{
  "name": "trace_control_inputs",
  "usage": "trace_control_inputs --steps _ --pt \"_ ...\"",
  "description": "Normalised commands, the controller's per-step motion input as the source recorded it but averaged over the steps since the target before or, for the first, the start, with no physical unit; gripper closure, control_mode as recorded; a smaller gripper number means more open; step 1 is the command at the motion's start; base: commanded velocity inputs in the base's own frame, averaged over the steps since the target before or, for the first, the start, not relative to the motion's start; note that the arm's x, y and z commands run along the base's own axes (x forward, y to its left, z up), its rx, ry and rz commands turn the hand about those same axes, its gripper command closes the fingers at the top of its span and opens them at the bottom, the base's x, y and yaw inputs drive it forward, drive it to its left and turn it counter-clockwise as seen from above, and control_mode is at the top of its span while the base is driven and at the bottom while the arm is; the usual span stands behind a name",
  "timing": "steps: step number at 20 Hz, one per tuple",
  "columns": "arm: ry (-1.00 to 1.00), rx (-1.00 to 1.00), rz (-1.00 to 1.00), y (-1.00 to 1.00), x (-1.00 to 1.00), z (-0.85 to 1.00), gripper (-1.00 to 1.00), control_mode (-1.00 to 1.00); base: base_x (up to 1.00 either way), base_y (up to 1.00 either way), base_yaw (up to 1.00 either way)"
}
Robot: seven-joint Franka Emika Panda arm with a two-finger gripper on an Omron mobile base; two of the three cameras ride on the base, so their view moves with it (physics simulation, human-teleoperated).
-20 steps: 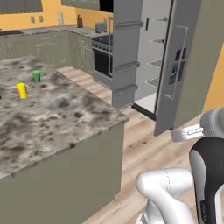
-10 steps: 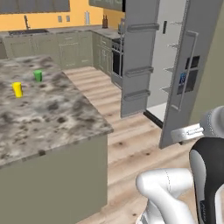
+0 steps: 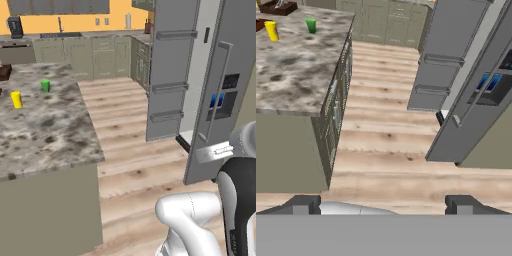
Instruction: Gather the garlic and mushroom from the fridge and place them on a tray on the dining counter. Then gather the chicken drumstick and fish from the fridge and place them on the other tray.
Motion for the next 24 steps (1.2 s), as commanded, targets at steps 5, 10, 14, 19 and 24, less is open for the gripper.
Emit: trace_control_inputs --steps 5,10,14,19,24 --pt "0.0 0.0 0.0 0.0 0.0 0.0 -1.0 1.0 0.77 -0.71 0.32" --pt "0.0 0.0 0.0 0.0 0.0 0.0 -1.0 1.0 0.87 -0.62 0.27" --pt "0.0 0.0 0.0 0.0 0.0 0.0 -1.0 1.0 0.85 -0.46 0.17" --pt "0.0 0.0 0.0 0.0 0.0 0.0 -1.0 1.0 0.87 -0.28 0.06" --pt "0.0 0.0 0.0 0.0 0.0 0.0 -1.0 1.0 0.76 -0.22 0.02"
